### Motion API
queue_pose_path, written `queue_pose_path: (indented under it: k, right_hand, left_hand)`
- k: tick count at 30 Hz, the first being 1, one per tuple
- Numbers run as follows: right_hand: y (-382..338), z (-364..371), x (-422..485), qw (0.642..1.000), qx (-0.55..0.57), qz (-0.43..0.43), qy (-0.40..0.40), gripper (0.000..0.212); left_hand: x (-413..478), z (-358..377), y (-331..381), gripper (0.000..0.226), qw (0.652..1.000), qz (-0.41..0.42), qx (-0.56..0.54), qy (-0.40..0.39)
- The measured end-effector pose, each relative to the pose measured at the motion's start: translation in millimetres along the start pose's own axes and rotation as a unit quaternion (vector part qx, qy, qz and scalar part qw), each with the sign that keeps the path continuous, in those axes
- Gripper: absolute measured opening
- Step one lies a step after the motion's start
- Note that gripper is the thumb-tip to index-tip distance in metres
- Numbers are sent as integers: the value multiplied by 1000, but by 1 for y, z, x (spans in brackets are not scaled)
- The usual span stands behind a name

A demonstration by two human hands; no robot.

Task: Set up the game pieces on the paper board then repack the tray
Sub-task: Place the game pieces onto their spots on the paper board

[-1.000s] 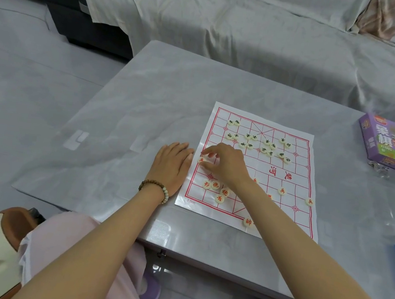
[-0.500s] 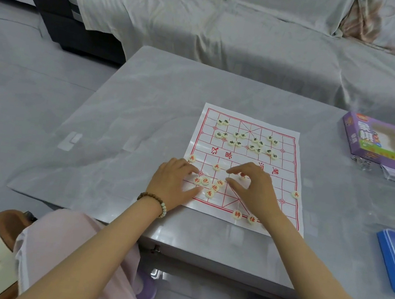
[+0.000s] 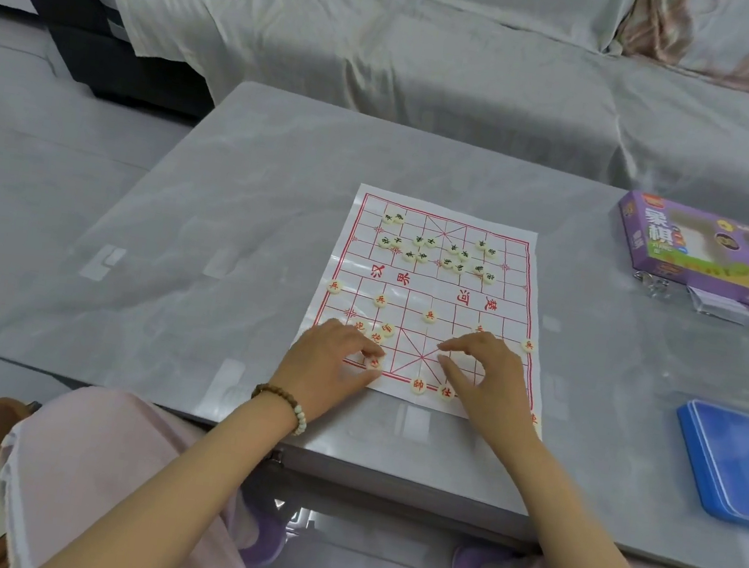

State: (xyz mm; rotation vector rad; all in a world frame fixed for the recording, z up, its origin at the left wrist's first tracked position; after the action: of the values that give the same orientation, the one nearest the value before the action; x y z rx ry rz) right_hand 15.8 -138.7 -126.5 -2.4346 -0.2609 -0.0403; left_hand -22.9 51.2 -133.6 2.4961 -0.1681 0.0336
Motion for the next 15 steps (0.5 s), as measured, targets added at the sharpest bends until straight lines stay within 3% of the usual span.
queue_pose_path:
  k: [4, 11, 15]
  right_hand:
    - [0, 3, -12, 997, -69, -35, -9, 18]
    - [8, 17, -31, 987, -132, -94, -2, 42]
    - [8, 17, -33, 984, -146, -101, 26, 42]
  left_hand:
    - [-4, 23, 12, 31, 999, 8, 17, -38]
    - [-2, 26, 16, 41, 997, 8, 73, -10]
    - [1, 25, 13, 37, 993, -5, 114, 1]
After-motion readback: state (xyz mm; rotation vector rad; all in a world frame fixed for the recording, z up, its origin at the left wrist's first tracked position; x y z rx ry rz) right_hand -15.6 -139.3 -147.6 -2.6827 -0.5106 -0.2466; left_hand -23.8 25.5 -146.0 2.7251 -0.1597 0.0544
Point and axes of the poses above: each hand's wrist, its own x-axis towards the middle knuckle, its own z-axis out of the palm, y = z × x, the point moved 9 cm from there along x, towards the middle knuckle, and after that the axes turned 2 degrees about -x, right-handed, at the moved point
